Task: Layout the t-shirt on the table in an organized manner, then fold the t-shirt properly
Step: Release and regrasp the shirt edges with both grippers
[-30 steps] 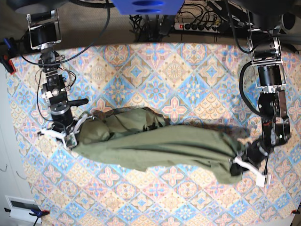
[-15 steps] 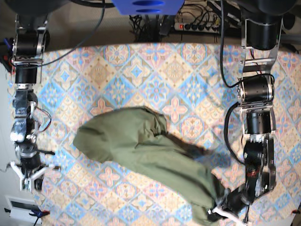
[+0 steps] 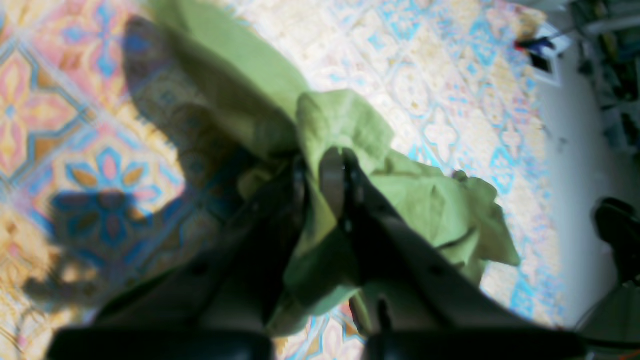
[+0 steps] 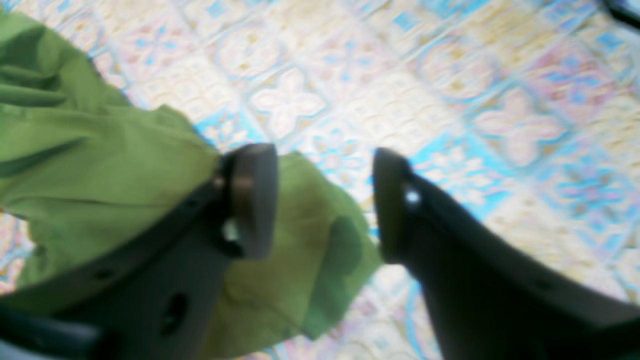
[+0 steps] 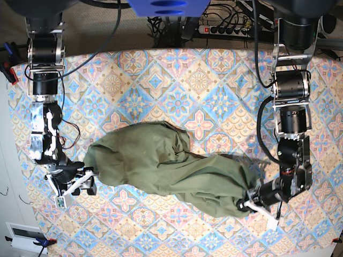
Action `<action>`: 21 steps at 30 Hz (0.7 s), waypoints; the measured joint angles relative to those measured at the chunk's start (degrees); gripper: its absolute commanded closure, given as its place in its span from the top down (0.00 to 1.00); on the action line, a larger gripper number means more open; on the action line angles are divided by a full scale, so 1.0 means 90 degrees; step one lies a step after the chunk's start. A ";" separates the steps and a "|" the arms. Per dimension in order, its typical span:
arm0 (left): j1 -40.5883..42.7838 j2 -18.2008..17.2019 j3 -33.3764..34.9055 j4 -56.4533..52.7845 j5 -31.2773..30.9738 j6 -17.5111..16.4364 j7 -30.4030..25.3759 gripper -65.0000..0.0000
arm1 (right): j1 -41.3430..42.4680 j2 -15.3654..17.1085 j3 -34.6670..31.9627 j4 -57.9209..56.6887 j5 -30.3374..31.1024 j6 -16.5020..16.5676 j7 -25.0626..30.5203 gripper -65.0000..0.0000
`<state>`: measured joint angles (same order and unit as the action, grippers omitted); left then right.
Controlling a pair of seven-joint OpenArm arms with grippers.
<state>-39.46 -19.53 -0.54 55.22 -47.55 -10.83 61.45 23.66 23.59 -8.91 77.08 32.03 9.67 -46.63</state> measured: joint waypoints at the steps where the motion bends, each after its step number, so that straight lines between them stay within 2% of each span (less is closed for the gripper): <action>1: 0.0146 -0.0061 -0.0095 0.0019 -0.0175 0.0002 0.0010 0.01 | 0.0034 -0.0049 0.0027 -0.0192 0.0000 0.0007 -0.0012 0.56; 6: 0.1039 -0.0410 -0.0716 0.0007 -0.0644 0.0029 0.0245 0.20 | -0.0022 -0.0282 0.0044 -0.1285 -0.0049 -0.0046 0.0068 0.56; 8: 0.1348 -0.0512 -0.0818 -0.0010 -0.0675 0.0049 0.0279 0.28 | -0.0039 -0.0364 -0.0002 -0.1744 -0.0024 -0.0029 0.0284 0.56; 13: 0.1722 -0.0595 -0.1078 -0.0007 -0.0775 0.0002 0.0248 0.43 | 0.0333 -0.0549 -0.0005 -0.2370 -0.0046 -0.0027 0.0444 0.56; 17: 0.1938 -0.0707 -0.1105 -0.0005 -0.0765 0.0002 0.0243 0.45 | 0.0636 -0.0488 -0.0272 -0.2518 -0.0029 -0.0053 0.0641 0.56; 21: 0.1979 -0.0704 -0.1100 -0.0005 -0.0772 -0.0010 0.0270 0.45 | 0.0801 -0.0517 -0.0852 -0.2713 -0.0039 -0.0036 0.0831 0.56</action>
<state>-21.65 -25.87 -10.44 55.18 -54.50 -10.92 63.88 30.87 18.94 -16.58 52.66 31.68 9.34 -39.16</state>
